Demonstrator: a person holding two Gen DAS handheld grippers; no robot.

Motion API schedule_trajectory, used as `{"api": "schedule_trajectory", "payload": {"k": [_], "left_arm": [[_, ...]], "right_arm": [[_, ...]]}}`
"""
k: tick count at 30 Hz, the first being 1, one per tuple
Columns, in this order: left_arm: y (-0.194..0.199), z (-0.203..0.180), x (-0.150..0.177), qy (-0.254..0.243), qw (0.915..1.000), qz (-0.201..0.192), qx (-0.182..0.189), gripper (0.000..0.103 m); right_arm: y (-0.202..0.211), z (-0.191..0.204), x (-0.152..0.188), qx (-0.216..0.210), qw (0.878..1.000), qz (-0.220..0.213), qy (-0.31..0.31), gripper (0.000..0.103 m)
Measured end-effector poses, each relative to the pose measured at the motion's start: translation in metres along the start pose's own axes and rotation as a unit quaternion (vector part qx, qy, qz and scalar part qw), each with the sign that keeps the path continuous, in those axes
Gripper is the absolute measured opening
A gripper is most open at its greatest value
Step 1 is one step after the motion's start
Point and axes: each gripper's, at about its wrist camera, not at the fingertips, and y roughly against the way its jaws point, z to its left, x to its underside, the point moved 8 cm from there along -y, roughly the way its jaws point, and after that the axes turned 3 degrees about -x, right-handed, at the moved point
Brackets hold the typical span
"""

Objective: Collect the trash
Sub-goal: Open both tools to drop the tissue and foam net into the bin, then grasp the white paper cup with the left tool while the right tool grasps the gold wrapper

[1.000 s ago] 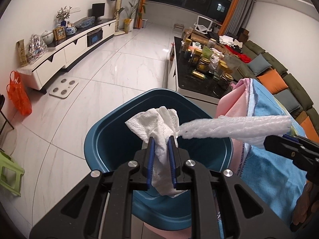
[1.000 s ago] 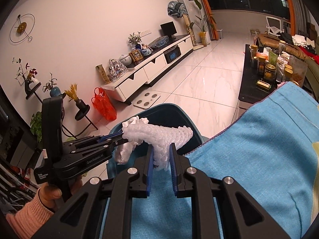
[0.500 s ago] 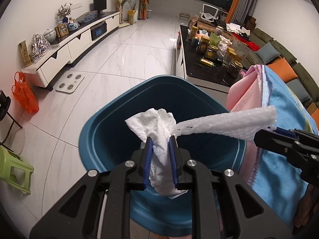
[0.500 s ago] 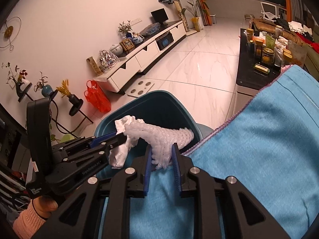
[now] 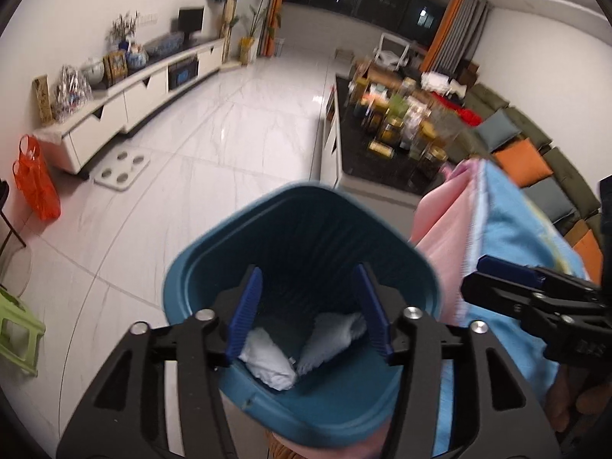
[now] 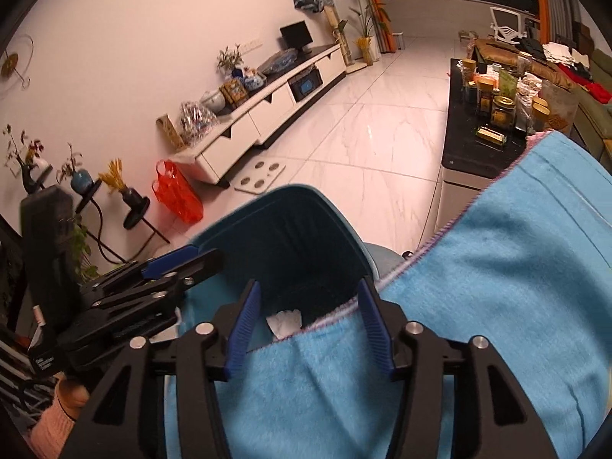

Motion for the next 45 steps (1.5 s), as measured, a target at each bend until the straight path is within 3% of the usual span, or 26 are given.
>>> {"api": "schedule_trajectory", "payload": {"k": [5,10,14,19,21,25,30,33,36,40,45], "left_arm": [[0.067,-0.029,-0.004,-0.014,0.9967,-0.065,0.047,0.077],[0.119,-0.085,0.014,-0.060,0.9870,-0.107,0.104,0.089],[0.142,-0.148,0.041,-0.107,0.9746,-0.113,0.161,0.093],[0.154,-0.234,0.091,-0.170,0.9506,-0.071,0.250,0.093],[0.161,-0.269,0.117,-0.198,0.9361,-0.050,0.287,0.093],[0.183,-0.332,0.173,-0.257,0.8974,-0.008,0.359,0.093],[0.196,-0.398,0.235,-0.307,0.8539,0.051,0.418,0.092],[0.198,-0.428,0.264,-0.328,0.8357,0.078,0.434,0.090],[0.196,-0.456,0.289,-0.341,0.8211,0.111,0.444,0.083],[0.181,-0.480,0.308,-0.351,0.8142,0.143,0.440,0.070],[0.163,-0.511,0.320,-0.353,0.8055,0.174,0.443,0.052]], "right_arm": [[0.067,0.013,0.000,-0.006,0.997,-0.069,0.018,0.075],[0.145,0.007,0.026,0.019,0.991,-0.131,0.025,0.081],[0.208,-0.016,0.063,0.060,0.983,-0.173,0.012,0.085],[0.279,-0.052,0.111,0.135,0.968,-0.212,-0.011,0.085],[0.311,-0.068,0.137,0.169,0.959,-0.226,-0.021,0.085],[0.356,-0.095,0.182,0.240,0.942,-0.233,-0.038,0.085],[0.413,-0.130,0.243,0.352,0.901,-0.241,-0.076,0.085],[0.438,-0.150,0.276,0.390,0.881,-0.244,-0.110,0.085],[0.449,-0.168,0.303,0.401,0.873,-0.237,-0.143,0.085],[0.438,-0.176,0.320,0.388,0.879,-0.223,-0.163,0.084],[0.422,-0.178,0.329,0.365,0.889,-0.210,-0.177,0.075]]}}
